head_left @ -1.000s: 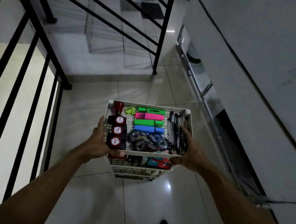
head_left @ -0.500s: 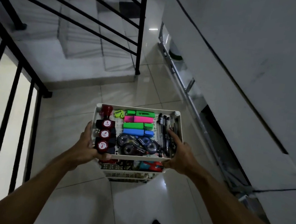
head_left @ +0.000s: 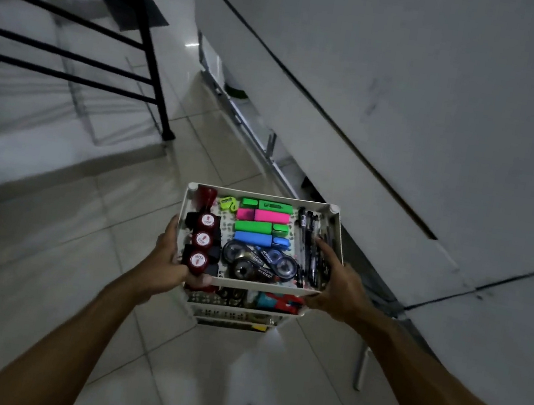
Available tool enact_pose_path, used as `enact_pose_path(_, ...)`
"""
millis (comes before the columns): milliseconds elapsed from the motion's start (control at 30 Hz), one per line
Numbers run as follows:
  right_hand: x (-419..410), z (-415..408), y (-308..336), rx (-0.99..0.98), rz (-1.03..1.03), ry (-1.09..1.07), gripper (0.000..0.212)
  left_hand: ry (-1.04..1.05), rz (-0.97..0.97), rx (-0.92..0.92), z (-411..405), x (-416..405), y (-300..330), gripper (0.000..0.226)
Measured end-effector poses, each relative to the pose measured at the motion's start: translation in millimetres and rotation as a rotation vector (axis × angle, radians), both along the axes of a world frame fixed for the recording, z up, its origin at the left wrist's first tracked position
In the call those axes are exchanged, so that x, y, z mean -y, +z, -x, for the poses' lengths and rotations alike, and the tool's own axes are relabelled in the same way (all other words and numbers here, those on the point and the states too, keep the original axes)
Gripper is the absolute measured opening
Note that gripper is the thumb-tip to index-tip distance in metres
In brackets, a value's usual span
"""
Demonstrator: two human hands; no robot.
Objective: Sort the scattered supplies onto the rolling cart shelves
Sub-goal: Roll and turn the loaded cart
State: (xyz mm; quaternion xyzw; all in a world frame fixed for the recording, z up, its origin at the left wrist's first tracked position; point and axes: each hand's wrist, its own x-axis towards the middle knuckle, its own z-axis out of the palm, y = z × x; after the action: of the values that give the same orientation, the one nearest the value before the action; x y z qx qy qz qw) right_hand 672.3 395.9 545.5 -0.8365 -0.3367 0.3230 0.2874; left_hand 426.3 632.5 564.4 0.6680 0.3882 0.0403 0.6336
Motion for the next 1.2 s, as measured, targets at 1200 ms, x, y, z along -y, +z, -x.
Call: enact_pose_path(1200,156,-125,-22,0.134,-0.038,-0.987,0.118,-1.085,0.001,0.07,-474,66,17,0.107)
